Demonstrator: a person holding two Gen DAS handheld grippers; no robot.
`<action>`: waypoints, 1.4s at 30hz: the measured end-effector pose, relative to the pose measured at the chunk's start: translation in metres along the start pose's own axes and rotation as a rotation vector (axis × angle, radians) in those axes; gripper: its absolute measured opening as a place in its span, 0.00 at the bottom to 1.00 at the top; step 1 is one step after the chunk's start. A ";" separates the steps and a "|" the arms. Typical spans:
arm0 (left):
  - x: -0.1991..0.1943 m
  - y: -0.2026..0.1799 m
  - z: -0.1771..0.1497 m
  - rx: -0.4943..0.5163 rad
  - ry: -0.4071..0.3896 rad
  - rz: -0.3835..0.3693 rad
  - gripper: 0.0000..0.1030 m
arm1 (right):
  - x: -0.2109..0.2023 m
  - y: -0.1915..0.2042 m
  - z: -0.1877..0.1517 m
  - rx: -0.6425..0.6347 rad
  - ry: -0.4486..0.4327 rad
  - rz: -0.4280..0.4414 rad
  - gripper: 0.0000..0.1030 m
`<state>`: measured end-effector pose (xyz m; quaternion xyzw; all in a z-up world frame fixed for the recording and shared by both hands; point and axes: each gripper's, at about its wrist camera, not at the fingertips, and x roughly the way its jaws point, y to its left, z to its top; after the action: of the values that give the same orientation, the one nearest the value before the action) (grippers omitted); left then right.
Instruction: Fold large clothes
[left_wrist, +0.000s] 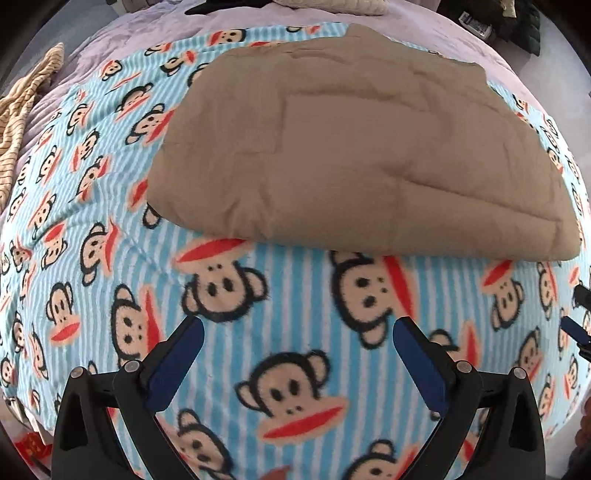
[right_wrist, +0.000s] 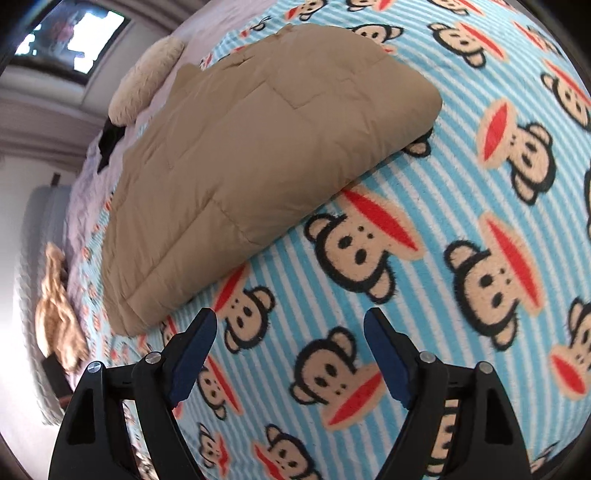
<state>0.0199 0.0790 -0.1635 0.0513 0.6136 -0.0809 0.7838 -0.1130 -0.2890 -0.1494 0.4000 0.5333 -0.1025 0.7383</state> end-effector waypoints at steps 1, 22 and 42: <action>0.003 0.003 0.000 -0.004 -0.004 0.006 1.00 | 0.001 -0.002 0.001 0.012 -0.008 0.013 0.83; 0.049 0.091 0.038 -0.418 -0.007 -0.452 1.00 | 0.046 -0.023 0.054 0.223 0.031 0.268 1.00; 0.087 0.083 0.097 -0.597 -0.142 -0.543 0.26 | 0.110 -0.023 0.107 0.375 0.035 0.505 0.47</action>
<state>0.1489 0.1374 -0.2259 -0.3477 0.5457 -0.1066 0.7550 -0.0056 -0.3484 -0.2444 0.6506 0.4018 -0.0057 0.6444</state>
